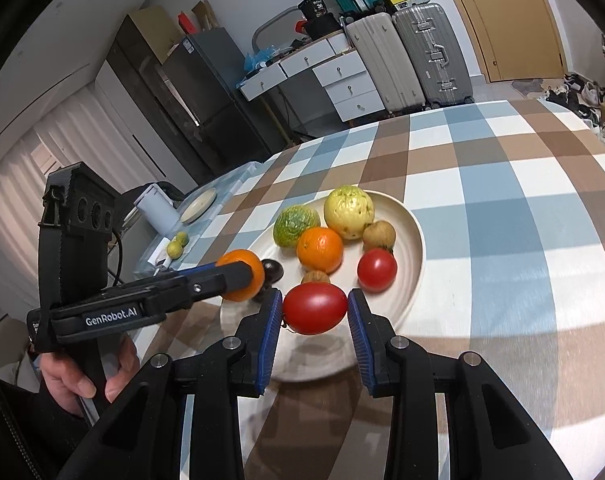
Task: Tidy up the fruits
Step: 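Carry the tomato and orange onto the plate and open both grippers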
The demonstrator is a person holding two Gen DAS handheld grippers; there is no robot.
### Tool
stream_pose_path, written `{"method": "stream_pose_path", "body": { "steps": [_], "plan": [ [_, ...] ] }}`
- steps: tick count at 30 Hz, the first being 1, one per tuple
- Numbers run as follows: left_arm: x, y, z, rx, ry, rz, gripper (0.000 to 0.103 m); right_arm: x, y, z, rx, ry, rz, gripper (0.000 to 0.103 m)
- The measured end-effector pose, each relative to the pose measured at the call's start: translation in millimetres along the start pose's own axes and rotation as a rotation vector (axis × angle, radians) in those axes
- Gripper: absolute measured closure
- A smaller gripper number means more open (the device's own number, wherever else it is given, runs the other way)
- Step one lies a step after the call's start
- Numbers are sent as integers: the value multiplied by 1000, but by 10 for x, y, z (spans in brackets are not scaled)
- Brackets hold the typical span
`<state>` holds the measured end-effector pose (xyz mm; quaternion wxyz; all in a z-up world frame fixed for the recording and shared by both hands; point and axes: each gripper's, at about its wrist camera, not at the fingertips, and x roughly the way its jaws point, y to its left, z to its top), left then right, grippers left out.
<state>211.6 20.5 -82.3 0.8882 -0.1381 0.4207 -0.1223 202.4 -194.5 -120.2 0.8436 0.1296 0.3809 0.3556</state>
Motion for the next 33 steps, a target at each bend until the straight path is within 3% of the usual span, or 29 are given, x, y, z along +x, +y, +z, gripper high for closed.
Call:
{"method": "stream_pose_path", "body": {
  "steps": [15, 29, 30, 33],
  "plan": [
    [340, 187, 98, -14, 22, -5, 66, 404, -122, 182, -7, 60, -33, 69],
    [366, 176, 85, -21, 25, -22, 65, 430, -69, 151, -31, 81, -61, 68],
    [362, 173, 84, -23, 19, -20, 65, 429, -61, 154, -33, 81, -63, 67],
    [296, 151, 109, -22, -7, -23, 65, 410, -46, 169, -27, 69, -59, 52]
  ]
}}
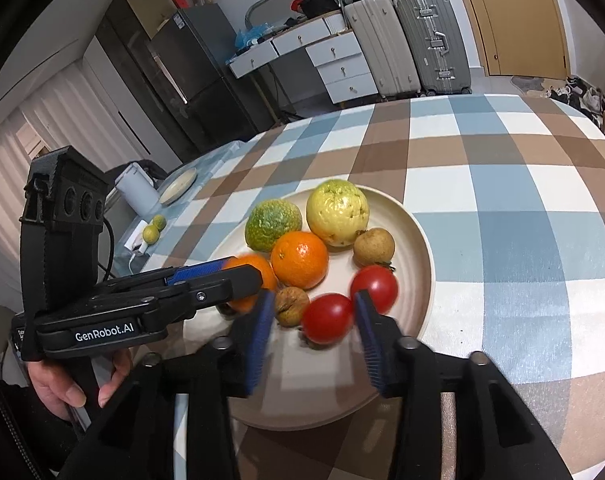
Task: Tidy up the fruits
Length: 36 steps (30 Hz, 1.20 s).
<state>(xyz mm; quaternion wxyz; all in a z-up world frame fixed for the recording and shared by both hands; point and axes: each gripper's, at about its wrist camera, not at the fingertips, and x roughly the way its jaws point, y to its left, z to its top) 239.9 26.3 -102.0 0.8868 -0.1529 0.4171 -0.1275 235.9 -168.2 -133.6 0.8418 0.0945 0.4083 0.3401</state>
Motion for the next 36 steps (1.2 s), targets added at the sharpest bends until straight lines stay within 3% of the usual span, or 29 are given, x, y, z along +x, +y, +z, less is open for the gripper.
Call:
{"method": "stream_pose_path", "body": {
  "steps": [7, 9, 11, 14, 19, 23, 26, 34, 36],
  "plan": [
    [-254, -69, 20, 0, -43, 17, 64, -212, 67, 78, -1, -59, 5, 49],
    [-363, -104, 10, 1, -58, 32, 58, -307, 101, 78, -5, -79, -4, 43],
    [-498, -140, -12, -1, -80, 48, 44, -405, 128, 69, -3, -101, -4, 37],
    [-711, -202, -54, -2, -120, 68, 32, -586, 192, 45, -6, -141, -13, 33],
    [-1045, -356, -140, 25, -192, 126, 20, -846, 284, -9, -13, -205, -28, 22],
    [-1316, -473, -223, 38, -245, 181, 13, -1066, 369, -58, -11, -272, -27, 5],
    [-1489, -521, -283, 36, -276, 189, 3, -1197, 462, -100, -30, -298, -1, 4],
    [-1869, -662, -533, 70, -363, 227, 1, -1482, 690, -245, -69, -380, 0, 0],
    [-1977, -708, -623, 100, -416, 227, 1, -1545, 748, -292, -90, -401, 3, 0]
  ]
}}
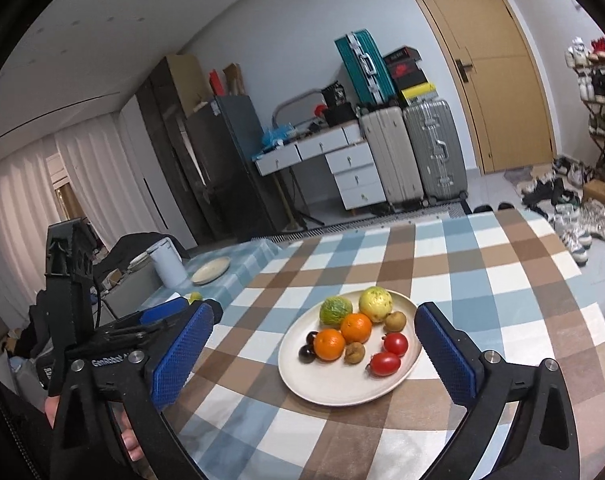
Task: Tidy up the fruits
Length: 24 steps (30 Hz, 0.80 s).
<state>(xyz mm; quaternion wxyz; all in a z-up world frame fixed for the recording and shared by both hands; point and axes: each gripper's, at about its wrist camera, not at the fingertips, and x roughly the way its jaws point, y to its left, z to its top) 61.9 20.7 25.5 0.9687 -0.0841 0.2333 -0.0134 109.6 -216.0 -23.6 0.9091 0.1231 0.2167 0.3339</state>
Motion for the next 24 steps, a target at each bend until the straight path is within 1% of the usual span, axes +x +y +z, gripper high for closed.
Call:
{"method": "stream_pose_path", "body": {
  "steps": [2, 4, 8, 9, 11, 12, 14, 18, 20, 21, 24],
  "plan": [
    [-140, -10, -37, 17, -67, 43, 1, -68, 51, -22, -18, -29, -5, 0],
    [-237, -21, -75, 28, -110, 59, 1, -130, 99, -55, -40, -56, -27, 0],
    [-392, -43, -157, 51, -149, 105, 1, -250, 147, -122, -68, -106, -95, 0],
    [-433, -46, -186, 59, -168, 107, 1, -298, 154, -130, -66, -125, -105, 0],
    [-499, -44, -273, 88, -222, 116, 1, -392, 169, -134, -70, -163, -95, 0],
    [-479, -35, -285, 96, -223, 119, 1, -430, 185, -141, -80, -185, -108, 0],
    [-469, 8, -340, 91, -216, 100, 1, -513, 227, -172, -126, -249, -140, 0],
    [-389, 108, -432, 74, -200, 127, 1, -588, 310, -314, -224, -343, -191, 0],
    [-354, 144, -495, 81, -208, 141, 1, -582, 326, -404, -260, -368, -223, 0],
    [-340, 162, -540, 90, -228, 162, 1, -571, 322, -442, -271, -373, -225, 0],
    [-264, 226, -636, 94, -242, 195, 1, -496, 277, -525, -275, -351, -239, 0]
  ]
}}
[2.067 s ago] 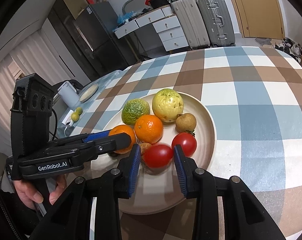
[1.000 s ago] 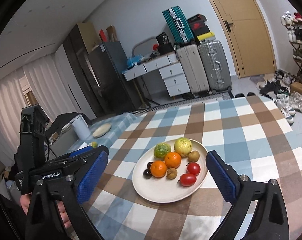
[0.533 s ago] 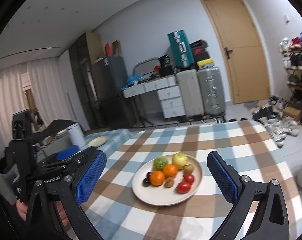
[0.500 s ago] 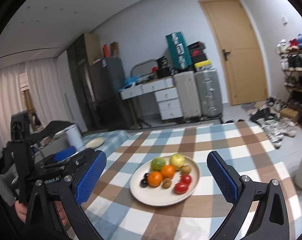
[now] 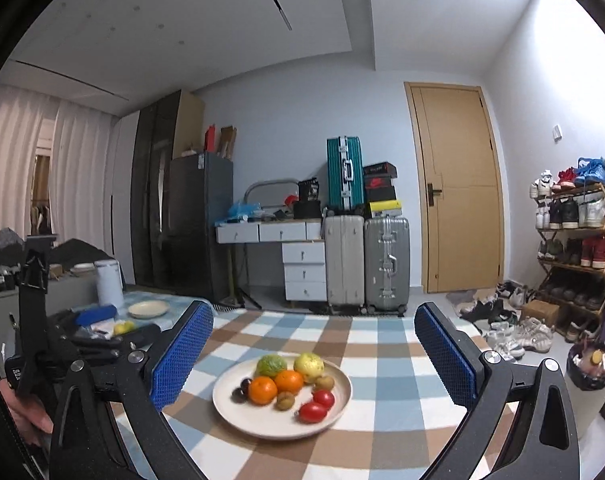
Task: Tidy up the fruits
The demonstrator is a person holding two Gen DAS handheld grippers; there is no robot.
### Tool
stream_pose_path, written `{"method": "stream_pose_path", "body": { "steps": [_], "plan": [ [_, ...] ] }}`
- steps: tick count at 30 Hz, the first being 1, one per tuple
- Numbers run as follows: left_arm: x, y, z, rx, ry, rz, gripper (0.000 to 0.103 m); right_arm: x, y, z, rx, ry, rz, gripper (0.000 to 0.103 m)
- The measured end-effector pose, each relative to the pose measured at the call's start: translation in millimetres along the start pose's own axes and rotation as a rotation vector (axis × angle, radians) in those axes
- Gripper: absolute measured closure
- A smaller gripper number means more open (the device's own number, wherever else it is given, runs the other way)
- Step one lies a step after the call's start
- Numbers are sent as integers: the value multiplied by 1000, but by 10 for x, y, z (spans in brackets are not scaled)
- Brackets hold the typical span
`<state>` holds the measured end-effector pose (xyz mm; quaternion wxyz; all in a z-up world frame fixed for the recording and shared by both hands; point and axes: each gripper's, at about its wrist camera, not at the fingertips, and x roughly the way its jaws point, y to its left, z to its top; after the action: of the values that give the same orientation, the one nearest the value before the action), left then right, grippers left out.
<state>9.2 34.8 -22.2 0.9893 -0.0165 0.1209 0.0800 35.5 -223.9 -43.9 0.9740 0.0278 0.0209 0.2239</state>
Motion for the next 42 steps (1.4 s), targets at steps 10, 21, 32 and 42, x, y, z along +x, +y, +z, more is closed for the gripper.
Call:
{"method": "stream_pose_path", "body": {
  "steps": [10, 21, 32, 42],
  "plan": [
    [175, 10, -236, 16, 20, -3, 1, 191, -81, -309, -18, 71, -37, 0],
    [364, 17, -329, 18, 72, 3, 1, 348, -206, -516, -16, 162, -61, 0],
    [350, 7, -324, 22, 60, 1, 1, 534, -197, -596, -26, 264, -32, 0],
    [354, 6, -328, 22, 59, 2, 1, 538, -187, -592, -30, 259, -31, 0]
  ]
}}
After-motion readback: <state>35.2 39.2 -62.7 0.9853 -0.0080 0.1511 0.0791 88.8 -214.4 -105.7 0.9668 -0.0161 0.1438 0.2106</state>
